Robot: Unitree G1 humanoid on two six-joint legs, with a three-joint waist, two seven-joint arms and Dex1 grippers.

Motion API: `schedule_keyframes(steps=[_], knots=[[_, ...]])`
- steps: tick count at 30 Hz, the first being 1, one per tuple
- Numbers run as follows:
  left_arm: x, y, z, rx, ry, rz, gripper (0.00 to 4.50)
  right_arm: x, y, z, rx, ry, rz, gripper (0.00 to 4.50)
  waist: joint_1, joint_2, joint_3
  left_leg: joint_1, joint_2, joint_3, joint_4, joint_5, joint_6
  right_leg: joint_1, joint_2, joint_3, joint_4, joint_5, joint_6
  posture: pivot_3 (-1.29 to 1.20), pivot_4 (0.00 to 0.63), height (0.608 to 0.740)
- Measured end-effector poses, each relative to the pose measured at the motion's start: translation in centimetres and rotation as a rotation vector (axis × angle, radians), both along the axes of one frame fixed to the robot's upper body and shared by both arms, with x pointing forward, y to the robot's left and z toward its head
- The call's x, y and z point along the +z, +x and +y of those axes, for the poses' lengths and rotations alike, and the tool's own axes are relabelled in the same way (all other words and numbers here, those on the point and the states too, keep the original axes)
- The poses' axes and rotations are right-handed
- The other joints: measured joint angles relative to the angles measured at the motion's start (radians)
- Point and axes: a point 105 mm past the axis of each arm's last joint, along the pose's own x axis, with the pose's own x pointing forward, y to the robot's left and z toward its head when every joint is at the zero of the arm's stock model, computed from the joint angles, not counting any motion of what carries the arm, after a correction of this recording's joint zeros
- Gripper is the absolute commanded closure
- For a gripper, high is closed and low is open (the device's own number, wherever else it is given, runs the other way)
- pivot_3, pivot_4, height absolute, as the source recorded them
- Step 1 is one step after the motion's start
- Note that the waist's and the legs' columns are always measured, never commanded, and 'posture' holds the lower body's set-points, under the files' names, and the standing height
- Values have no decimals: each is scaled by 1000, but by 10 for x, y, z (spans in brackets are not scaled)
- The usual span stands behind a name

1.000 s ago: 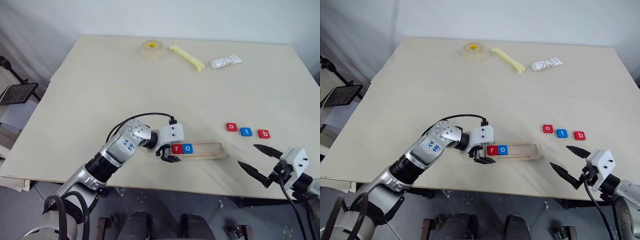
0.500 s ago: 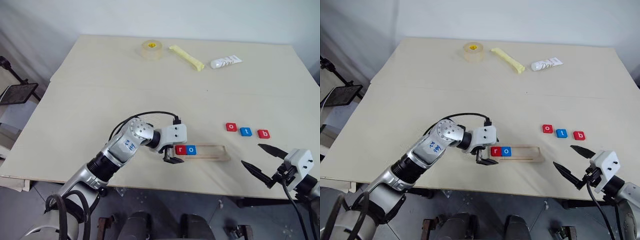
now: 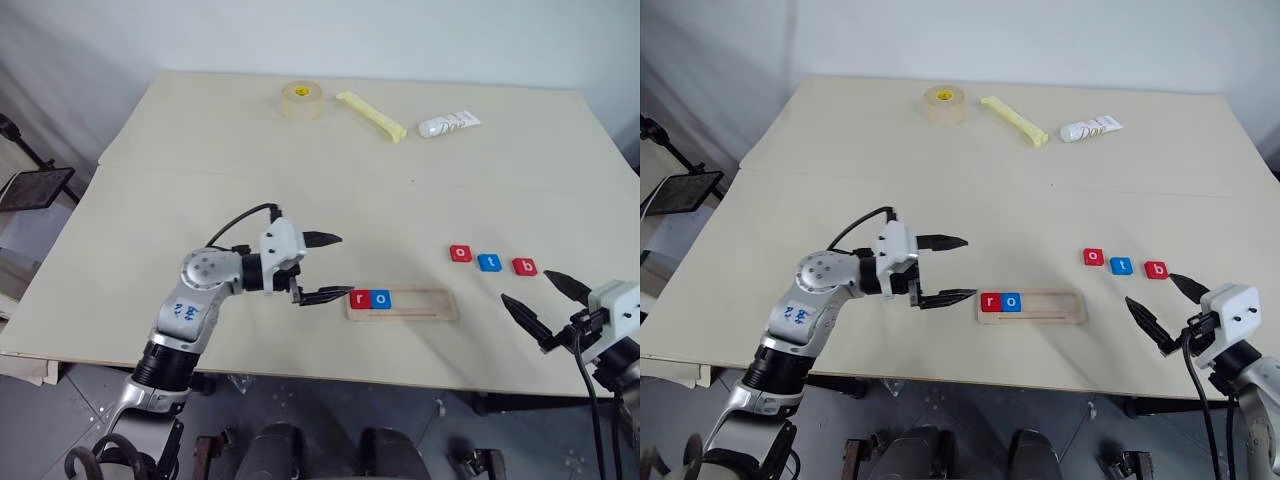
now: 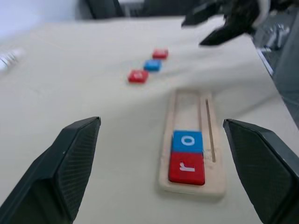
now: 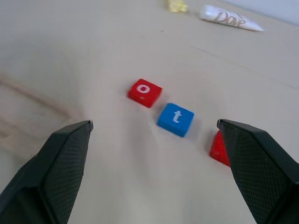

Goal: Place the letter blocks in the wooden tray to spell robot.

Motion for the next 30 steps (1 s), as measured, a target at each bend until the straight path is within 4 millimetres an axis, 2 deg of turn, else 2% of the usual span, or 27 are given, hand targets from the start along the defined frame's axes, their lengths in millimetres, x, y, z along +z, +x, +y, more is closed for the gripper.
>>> schedule_keyframes(steps=[6,9,12,18,30], knots=[[0,-4,26,37,-66,-72,35,-2,13,-15,-110,16,57,0,1,0,0,0,-1,0,0,0,0,0,0,0,1,0,0,0,150,740],[-16,-6,46,53,-46,-70,35,-8,10,-23,-154,13,128,0,0,1,-1,0,0,0,0,0,0,0,0,-1,1,0,0,0,150,740],[-29,-7,56,52,-13,-65,35,-14,3,-27,-179,20,171,0,3,1,0,0,-1,0,1,0,1,0,-1,0,1,0,0,0,150,740],[-38,-13,58,-32,-33,-97,35,-8,-2,-28,-191,18,183,0,0,1,0,0,-1,1,1,-1,1,0,-1,-1,1,0,0,0,150,740],[-34,-15,55,-76,-55,-112,35,-2,-2,-28,-209,28,198,0,0,1,0,0,-1,1,1,-1,1,0,-1,0,2,0,0,0,150,740]])
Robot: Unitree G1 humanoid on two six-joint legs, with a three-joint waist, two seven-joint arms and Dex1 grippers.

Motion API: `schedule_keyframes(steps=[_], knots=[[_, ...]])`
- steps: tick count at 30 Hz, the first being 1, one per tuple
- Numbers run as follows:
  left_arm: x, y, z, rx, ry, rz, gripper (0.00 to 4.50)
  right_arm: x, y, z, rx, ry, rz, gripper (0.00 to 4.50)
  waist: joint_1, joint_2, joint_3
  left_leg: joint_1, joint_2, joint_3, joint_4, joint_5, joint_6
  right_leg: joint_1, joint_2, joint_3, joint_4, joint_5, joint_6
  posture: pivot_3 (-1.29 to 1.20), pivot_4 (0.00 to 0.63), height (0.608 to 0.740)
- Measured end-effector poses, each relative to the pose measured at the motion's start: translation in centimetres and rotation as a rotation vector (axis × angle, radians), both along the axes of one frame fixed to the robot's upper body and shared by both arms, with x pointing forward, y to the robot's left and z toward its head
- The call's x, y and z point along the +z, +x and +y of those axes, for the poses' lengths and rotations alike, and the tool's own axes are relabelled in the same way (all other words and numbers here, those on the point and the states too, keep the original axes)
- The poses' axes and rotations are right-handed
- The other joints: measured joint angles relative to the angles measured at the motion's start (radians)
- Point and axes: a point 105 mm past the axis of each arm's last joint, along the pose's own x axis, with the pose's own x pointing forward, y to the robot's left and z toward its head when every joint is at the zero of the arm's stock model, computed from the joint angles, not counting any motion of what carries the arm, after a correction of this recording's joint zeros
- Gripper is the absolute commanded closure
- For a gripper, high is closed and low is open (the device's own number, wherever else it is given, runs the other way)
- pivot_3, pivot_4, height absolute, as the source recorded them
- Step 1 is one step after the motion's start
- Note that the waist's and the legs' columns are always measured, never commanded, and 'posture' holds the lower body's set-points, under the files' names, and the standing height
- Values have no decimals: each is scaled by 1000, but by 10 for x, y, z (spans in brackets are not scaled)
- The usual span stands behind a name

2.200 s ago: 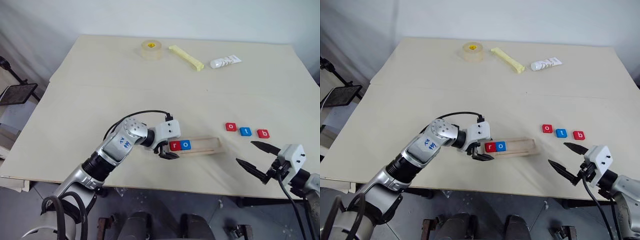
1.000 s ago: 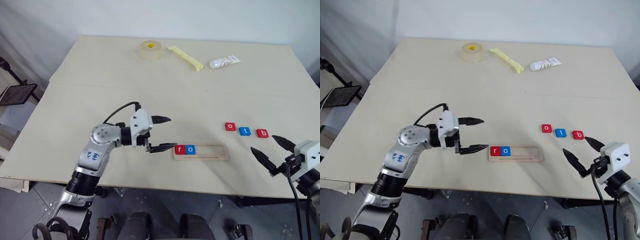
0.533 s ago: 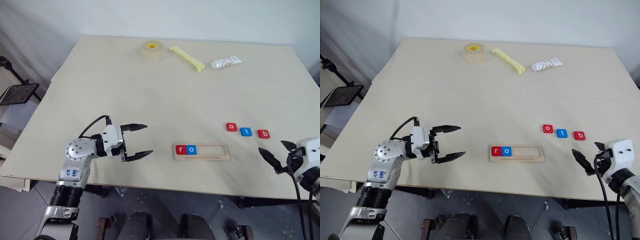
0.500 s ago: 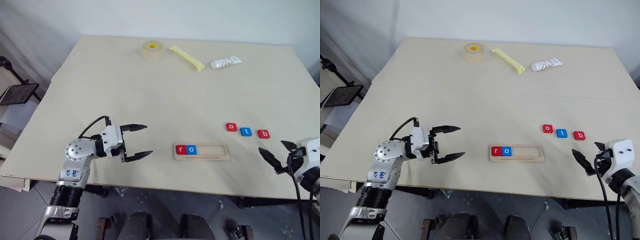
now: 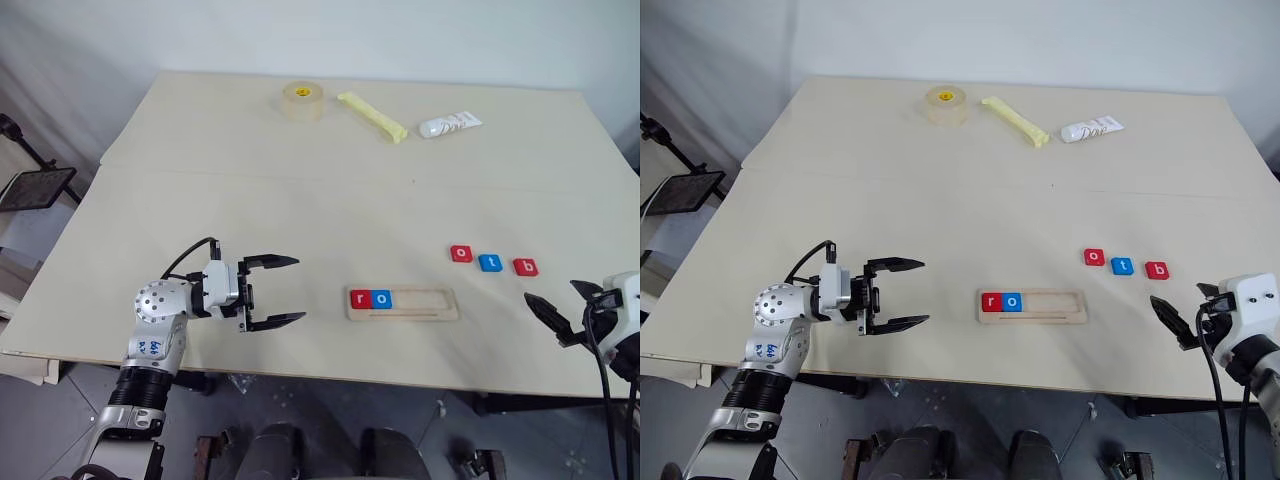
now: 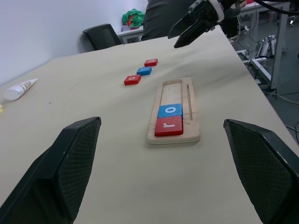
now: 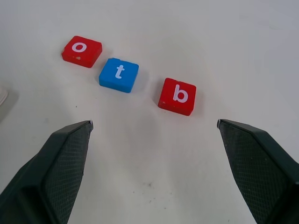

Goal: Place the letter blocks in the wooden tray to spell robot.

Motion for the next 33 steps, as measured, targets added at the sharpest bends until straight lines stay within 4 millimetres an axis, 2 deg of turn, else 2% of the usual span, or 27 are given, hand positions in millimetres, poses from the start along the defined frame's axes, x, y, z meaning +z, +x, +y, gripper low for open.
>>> schedule_keyframes(steps=[7,10,14,21,24,31,33], knots=[[-1,0,-2,-4,3,16,35,14,15,0,-30,17,-29,0,-2,0,0,0,1,0,0,0,0,0,0,0,0,0,0,0,150,740],[-1,-1,-6,-7,-9,23,35,14,38,-4,-65,56,-11,0,-10,0,0,0,0,1,1,0,0,0,0,1,1,0,0,0,150,740],[1,-6,-15,-24,-24,18,35,6,62,-8,-101,83,28,0,-11,0,0,0,0,0,0,0,0,0,0,0,1,0,0,0,150,740],[2,-12,-18,-14,-38,20,35,-14,80,-17,-150,86,105,0,-3,0,0,-1,0,0,0,0,0,0,-1,-1,1,0,0,0,150,740],[3,-13,-19,-7,-42,18,0,-17,80,-17,-149,72,112,629,-4,0,0,-1,0,0,1,0,0,0,0,-1,1,0,0,0,150,740],[0,-15,-18,5,-45,28,0,-19,79,-18,-165,58,98,2988,-1,0,0,-1,0,0,1,0,0,0,-1,-1,1,0,0,0,150,740],[0,-15,-18,4,-45,28,0,-19,77,-18,-175,54,89,3042,0,0,0,-1,0,0,1,0,0,0,-1,-1,1,0,0,0,150,740]])
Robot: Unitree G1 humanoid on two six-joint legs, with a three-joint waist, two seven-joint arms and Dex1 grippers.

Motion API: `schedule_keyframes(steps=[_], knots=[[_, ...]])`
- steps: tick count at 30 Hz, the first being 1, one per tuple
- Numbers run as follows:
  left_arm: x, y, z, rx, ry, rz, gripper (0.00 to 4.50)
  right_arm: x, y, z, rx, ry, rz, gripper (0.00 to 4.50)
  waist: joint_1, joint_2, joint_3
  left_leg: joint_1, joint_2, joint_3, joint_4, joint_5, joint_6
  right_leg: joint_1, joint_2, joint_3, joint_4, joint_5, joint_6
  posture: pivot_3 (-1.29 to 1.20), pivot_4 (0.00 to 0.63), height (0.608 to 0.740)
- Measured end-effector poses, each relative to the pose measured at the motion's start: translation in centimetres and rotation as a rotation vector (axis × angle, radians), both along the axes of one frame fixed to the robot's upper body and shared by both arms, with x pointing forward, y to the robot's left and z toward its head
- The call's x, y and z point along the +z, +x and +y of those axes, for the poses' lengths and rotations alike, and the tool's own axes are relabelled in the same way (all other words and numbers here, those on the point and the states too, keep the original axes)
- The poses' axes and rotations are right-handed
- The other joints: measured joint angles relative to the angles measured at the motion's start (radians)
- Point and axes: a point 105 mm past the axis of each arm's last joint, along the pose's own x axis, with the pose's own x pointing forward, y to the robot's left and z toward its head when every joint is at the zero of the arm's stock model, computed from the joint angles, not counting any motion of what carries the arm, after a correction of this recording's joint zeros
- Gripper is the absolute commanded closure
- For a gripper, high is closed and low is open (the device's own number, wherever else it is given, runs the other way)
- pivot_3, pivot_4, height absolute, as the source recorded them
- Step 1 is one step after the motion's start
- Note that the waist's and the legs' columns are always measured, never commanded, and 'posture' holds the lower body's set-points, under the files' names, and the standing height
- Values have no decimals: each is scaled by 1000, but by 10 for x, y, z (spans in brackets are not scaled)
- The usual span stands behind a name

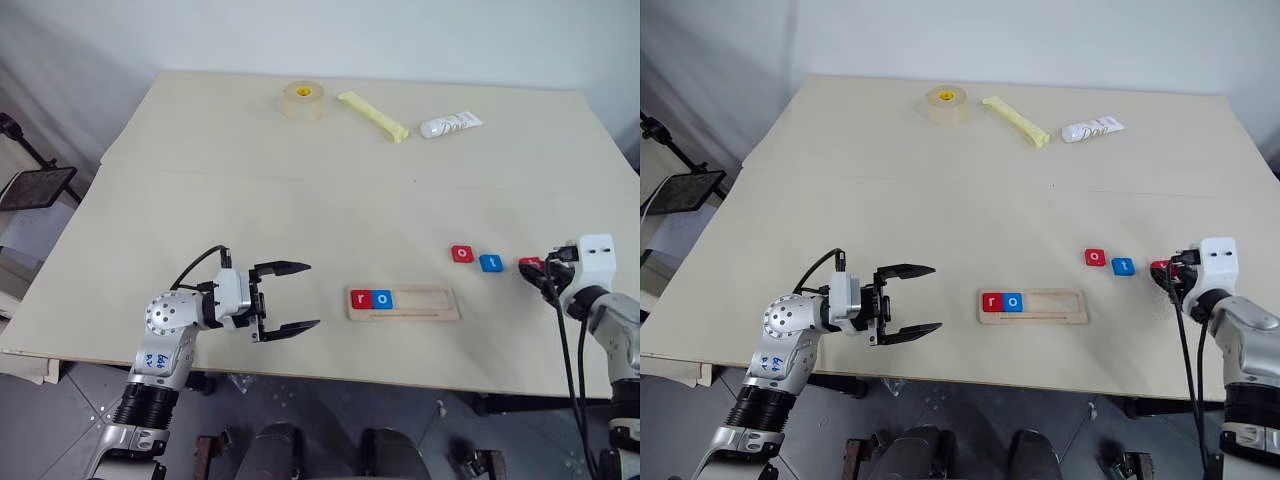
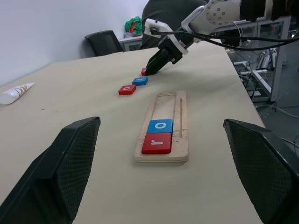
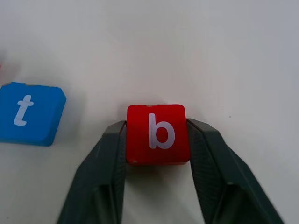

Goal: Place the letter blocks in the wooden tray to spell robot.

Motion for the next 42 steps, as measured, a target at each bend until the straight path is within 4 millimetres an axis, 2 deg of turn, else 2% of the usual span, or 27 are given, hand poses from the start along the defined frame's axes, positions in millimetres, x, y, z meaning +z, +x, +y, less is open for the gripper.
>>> schedule_keyframes(steps=[7,10,15,18,28,36,37,42], knots=[[-3,0,1,-18,14,9,0,1,-27,9,-77,11,-37,3042,0,0,0,0,0,0,-1,0,0,0,0,0,0,0,0,0,150,740],[-7,1,3,-26,21,27,0,2,-46,22,-105,29,-63,3042,0,0,0,0,1,0,-2,0,0,-1,1,1,0,0,0,0,150,740],[-8,1,4,-36,26,31,0,-9,-67,48,-112,79,-44,3042,-1,0,0,0,0,1,-2,0,0,-2,1,2,0,0,0,0,150,740],[-8,4,3,-35,19,35,0,-12,-70,54,-118,99,-43,3042,-1,0,0,-1,0,2,-2,0,0,-5,1,3,1,0,0,0,150,740],[-4,6,0,-43,9,22,0,-14,-63,70,-68,120,-41,3042,-3,0,0,-2,0,4,-4,0,-1,-9,1,4,5,0,0,0,150,740],[-7,4,0,-33,4,32,0,-14,-64,75,-29,122,-40,226,-1,0,0,-2,0,4,-4,0,-1,-9,0,4,5,0,0,0,150,740],[-7,4,0,-31,3,31,0,-12,-65,76,0,109,-38,36,-1,0,0,-2,0,4,-4,0,-1,-9,0,4,5,0,0,0,150,740],[-13,0,2,-23,2,50,0,4,-73,72,186,-46,29,36,-1,0,0,-2,0,5,-5,0,-1,-9,0,4,3,0,0,0,150,740]])
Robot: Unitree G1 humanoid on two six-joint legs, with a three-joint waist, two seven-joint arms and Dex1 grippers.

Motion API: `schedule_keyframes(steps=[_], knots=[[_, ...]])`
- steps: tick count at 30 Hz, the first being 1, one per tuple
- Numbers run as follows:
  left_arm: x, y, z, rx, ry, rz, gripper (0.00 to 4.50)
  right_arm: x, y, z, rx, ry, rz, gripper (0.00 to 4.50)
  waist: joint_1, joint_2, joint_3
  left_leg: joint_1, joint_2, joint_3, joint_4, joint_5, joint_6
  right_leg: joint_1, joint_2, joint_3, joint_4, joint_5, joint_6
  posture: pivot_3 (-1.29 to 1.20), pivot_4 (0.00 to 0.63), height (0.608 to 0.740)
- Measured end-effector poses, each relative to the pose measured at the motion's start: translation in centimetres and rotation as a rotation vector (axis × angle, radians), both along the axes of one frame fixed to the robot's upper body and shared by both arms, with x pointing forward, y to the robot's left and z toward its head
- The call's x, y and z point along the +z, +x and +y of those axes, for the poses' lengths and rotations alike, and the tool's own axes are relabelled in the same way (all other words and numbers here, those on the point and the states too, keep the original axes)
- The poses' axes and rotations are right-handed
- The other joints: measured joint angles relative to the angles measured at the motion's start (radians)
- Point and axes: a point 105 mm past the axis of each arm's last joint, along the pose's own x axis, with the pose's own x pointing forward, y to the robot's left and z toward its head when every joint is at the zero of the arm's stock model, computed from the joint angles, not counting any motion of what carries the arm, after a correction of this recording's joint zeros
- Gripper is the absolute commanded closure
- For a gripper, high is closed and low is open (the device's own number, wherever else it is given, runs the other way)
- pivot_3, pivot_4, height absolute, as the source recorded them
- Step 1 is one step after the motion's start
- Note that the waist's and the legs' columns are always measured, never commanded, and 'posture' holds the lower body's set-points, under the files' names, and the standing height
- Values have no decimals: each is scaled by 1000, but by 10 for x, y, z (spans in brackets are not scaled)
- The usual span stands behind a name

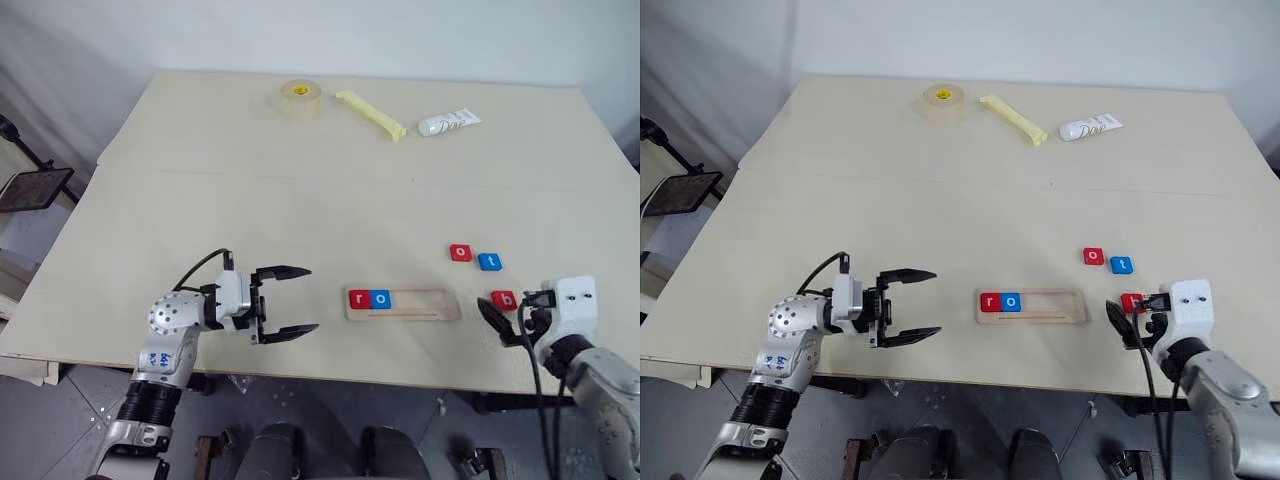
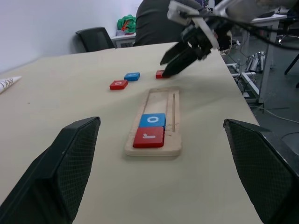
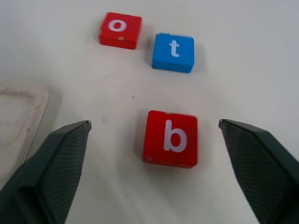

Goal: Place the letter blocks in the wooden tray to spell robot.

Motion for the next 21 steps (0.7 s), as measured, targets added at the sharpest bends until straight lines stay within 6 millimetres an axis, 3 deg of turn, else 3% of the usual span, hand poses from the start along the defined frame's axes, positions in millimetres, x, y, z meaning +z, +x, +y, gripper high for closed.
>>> schedule_keyframes(steps=[6,12,20,21], knots=[[2,-3,-1,-2,-1,-12,0,4,1,-13,234,-166,107,36,0,0,0,0,0,1,0,0,1,1,0,0,-1,0,0,0,150,740],[-1,-5,1,6,-3,-1,0,13,21,-33,445,-360,168,36,-5,-1,0,0,1,3,0,1,1,1,-1,-1,-3,0,0,0,150,740],[2,-9,4,45,-16,-17,0,12,50,-30,654,-460,215,36,-11,-1,1,0,1,3,3,1,1,1,-2,-3,-2,0,0,0,150,740],[1,-10,4,51,-18,-17,0,12,52,-29,677,-475,218,211,-14,-1,1,0,1,3,3,1,1,1,-2,-3,-2,0,0,0,150,740]])
